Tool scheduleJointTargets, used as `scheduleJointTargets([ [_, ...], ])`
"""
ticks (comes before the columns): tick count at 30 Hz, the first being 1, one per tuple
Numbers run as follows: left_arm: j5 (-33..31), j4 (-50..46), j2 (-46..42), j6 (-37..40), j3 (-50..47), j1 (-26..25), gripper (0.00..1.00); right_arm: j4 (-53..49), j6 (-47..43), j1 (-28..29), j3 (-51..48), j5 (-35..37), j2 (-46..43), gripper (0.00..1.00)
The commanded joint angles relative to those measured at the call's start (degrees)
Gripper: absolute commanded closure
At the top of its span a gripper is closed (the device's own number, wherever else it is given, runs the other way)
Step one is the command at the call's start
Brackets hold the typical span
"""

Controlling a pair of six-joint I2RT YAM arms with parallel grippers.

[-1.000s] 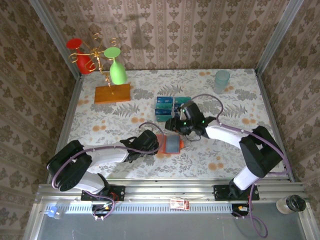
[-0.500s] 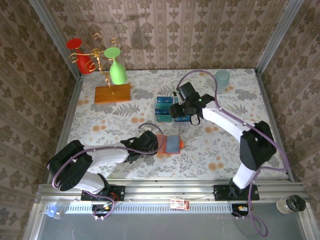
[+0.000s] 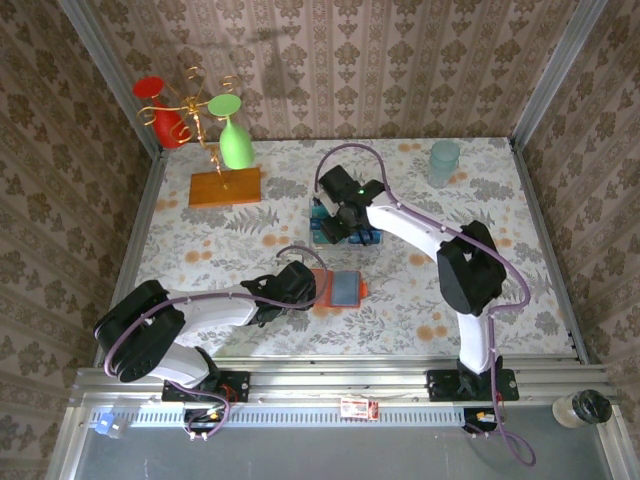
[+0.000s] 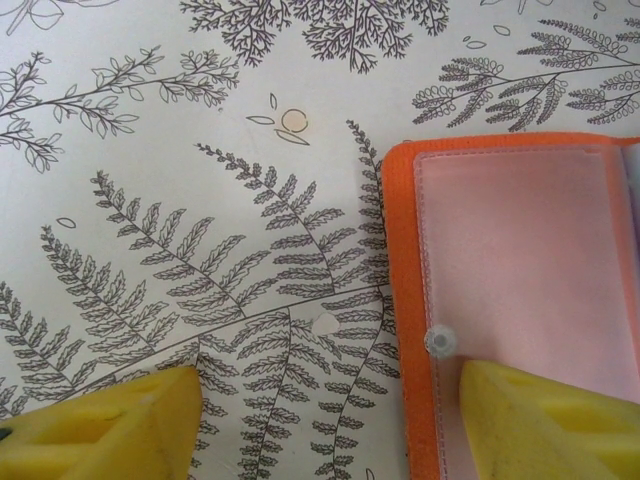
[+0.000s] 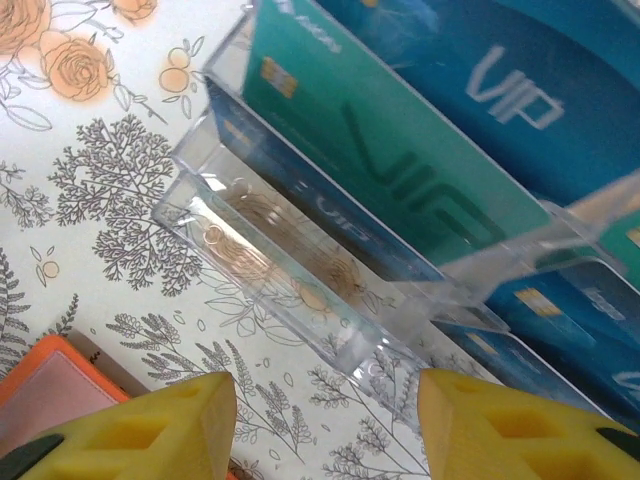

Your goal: Put the credit cards into the card holder

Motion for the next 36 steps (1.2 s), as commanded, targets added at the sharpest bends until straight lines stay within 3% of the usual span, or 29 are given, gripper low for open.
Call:
scheduleJointTargets([
  [1, -1.0, 0.7, 0.9, -0.3, -0.6, -0.4, 0.3, -3.3, -3.1, 1.0, 3.3, 2.5, 2.6, 0.5],
  [25, -0.3, 2.4, 1.2, -1.5, -1.5, -0.3, 0.3, -5.6, -6.7, 3.4, 11.8, 7.2, 12.7, 0.59],
  [36, -0.1, 3.0, 1.2, -2.0, -2.0, -0.3, 0.3, -6.1, -7.5, 3.4, 11.4, 7.7, 12.6, 0.83],
])
